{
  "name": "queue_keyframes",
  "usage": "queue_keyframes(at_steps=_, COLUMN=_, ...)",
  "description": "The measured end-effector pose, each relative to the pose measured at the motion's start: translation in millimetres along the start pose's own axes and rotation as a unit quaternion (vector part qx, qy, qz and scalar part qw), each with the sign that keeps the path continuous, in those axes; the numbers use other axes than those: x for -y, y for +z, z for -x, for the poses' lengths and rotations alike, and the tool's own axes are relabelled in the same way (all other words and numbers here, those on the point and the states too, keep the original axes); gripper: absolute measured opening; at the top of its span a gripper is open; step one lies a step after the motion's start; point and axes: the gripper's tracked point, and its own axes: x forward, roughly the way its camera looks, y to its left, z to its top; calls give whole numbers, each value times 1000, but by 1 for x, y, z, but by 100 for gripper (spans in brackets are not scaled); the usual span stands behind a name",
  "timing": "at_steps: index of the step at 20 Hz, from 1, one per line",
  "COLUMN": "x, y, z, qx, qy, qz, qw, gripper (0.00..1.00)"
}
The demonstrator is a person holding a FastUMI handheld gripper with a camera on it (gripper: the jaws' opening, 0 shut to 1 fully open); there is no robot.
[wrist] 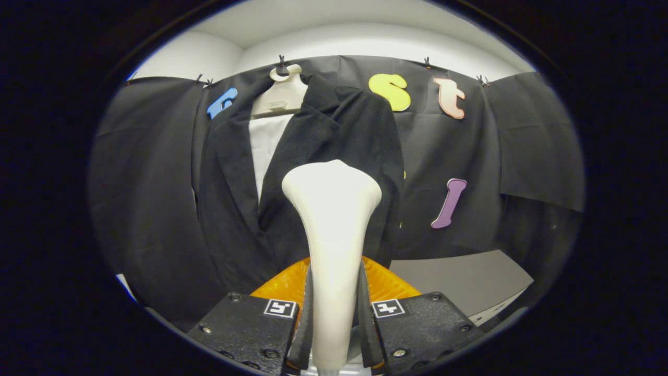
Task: Iron the clothes twice with a garment steamer, once on the left side and once on the right side.
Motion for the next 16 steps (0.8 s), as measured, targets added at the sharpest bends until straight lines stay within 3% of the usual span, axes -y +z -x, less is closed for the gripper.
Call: queue_keyframes(at_steps=16, x=0, y=-116, z=2, qx=-77, qy=-2, qz=8, qw=997, gripper=40)
